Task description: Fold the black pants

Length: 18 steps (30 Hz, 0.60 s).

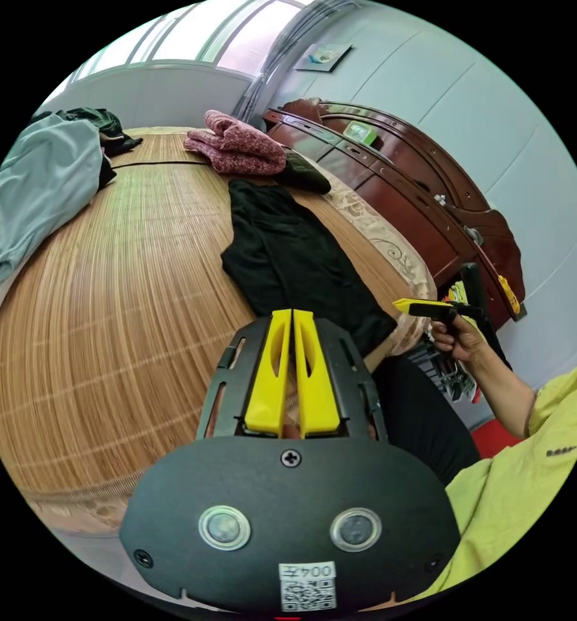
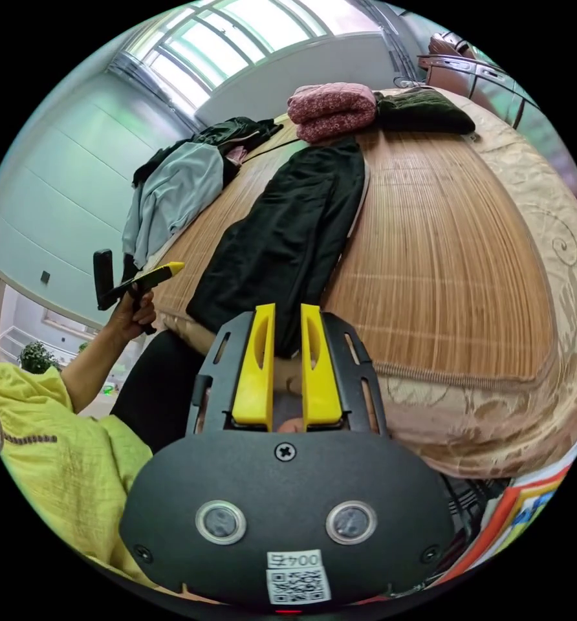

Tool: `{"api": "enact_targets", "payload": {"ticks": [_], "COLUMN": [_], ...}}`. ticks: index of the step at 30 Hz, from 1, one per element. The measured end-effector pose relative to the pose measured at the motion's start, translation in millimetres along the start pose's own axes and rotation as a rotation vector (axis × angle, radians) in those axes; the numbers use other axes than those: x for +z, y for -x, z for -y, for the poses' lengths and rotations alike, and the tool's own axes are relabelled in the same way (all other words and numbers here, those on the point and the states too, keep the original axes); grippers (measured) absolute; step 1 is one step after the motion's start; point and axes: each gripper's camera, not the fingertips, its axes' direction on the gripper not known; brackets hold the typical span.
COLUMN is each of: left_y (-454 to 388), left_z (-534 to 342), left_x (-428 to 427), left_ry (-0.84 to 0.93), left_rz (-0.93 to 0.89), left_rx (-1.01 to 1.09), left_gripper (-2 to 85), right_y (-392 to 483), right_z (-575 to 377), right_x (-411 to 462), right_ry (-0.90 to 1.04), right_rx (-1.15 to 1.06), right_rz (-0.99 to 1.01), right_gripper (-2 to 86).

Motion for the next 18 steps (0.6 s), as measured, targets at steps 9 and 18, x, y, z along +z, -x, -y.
{"api": "enact_targets", "payload": {"ticks": [9,18], "left_y": [-59,-103], "left_z": [-78,-76], "left_x": [7,15], "left_ry": [-0.001,0.072], "left_rz": [0.05,0.217], "left_rx": [0.145,0.364], "left_gripper": [6.5,9.0], "right_y": [45,60], "right_z": [-79,-108], "right_x": [-21,-31], "right_ry": [-0.138,-0.194], "right_rx": [-0.003,-0.003], "right_rz": [-0.093,-0.079], "right_gripper": [8.3,13.3]}}
